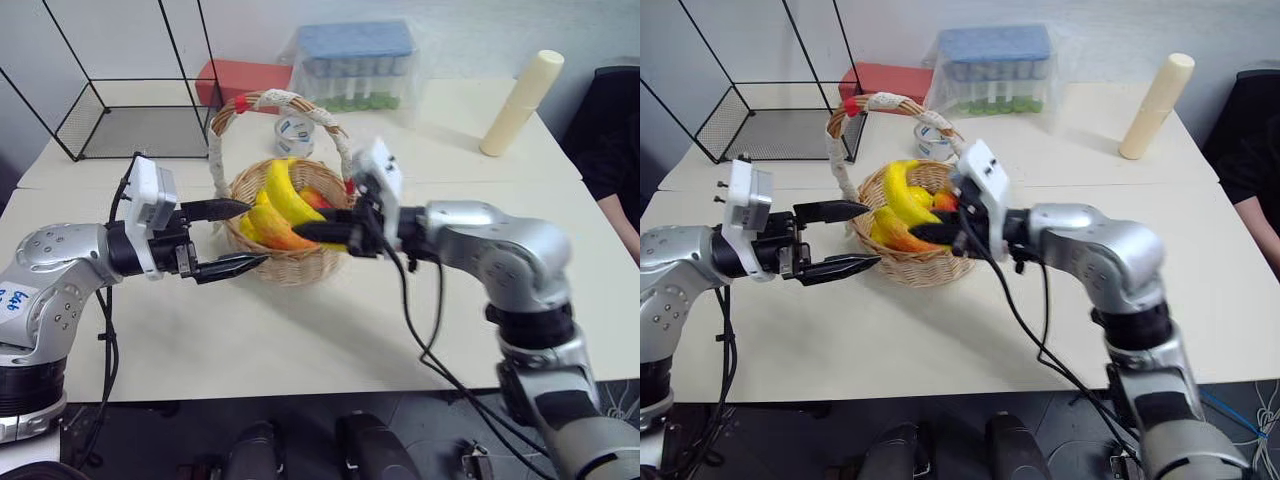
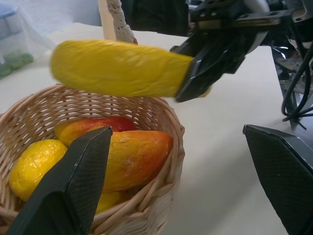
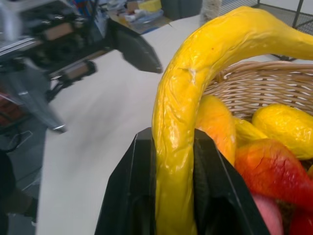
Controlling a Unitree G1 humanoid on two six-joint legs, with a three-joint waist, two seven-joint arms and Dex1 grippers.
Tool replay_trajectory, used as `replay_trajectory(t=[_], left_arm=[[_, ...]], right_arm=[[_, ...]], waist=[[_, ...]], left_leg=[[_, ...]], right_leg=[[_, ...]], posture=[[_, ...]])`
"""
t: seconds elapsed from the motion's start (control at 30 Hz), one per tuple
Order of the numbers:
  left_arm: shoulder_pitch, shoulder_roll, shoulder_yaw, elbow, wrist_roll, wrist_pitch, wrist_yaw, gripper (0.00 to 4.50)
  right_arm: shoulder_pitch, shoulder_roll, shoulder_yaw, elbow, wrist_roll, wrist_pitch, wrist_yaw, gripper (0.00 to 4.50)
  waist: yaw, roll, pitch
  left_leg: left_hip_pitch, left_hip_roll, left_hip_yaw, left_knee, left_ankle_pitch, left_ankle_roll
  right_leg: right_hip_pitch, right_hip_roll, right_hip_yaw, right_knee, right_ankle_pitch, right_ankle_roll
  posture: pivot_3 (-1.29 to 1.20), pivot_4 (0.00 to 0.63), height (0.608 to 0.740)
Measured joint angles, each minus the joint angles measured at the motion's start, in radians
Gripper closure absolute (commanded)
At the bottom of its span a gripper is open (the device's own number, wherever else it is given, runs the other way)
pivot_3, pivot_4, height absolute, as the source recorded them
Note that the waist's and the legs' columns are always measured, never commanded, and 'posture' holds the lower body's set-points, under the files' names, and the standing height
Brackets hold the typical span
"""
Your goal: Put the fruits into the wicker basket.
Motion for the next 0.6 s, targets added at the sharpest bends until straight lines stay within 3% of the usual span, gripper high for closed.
replay_trajectory(t=[0.2,0.37,0.6], left_arm=[[0.014,-0.001,0.003,-0.022,-0.008,0.002,0.018,0.0],[0.012,-0.004,0.0,-0.022,-0.011,0.001,0.024,0.0],[-0.032,-0.011,-0.02,-0.005,-0.01,-0.006,0.005,0.0]], right_arm=[[-0.011,0.025,0.05,0.057,-0.124,-0.057,-0.046,0.75],[0.059,-0.037,0.014,-0.107,-0.068,-0.018,-0.003,0.75],[0.139,-0.122,-0.24,-0.286,0.14,0.105,-0.008,0.75]], waist=[[-0.001,0.0,0.0],[0.0,0.0,0.0],[-0.001,0.0,0.0]], left_leg=[[0.0,0.0,0.0,0.0,0.0,0.0],[0.0,0.0,0.0,-0.001,0.0,0.0],[0.001,0.0,0.0,-0.001,0.0,0.0]], right_leg=[[0.0,0.0,0.0,0.001,0.0,0.0],[0.0,0.0,-0.001,0.001,0.0,0.0],[0.001,0.001,-0.001,0.001,0.0,0.0]], posture=[[0.0,0.15,0.74],[0.0,0.15,0.74],[0.0,0.15,0.74]])
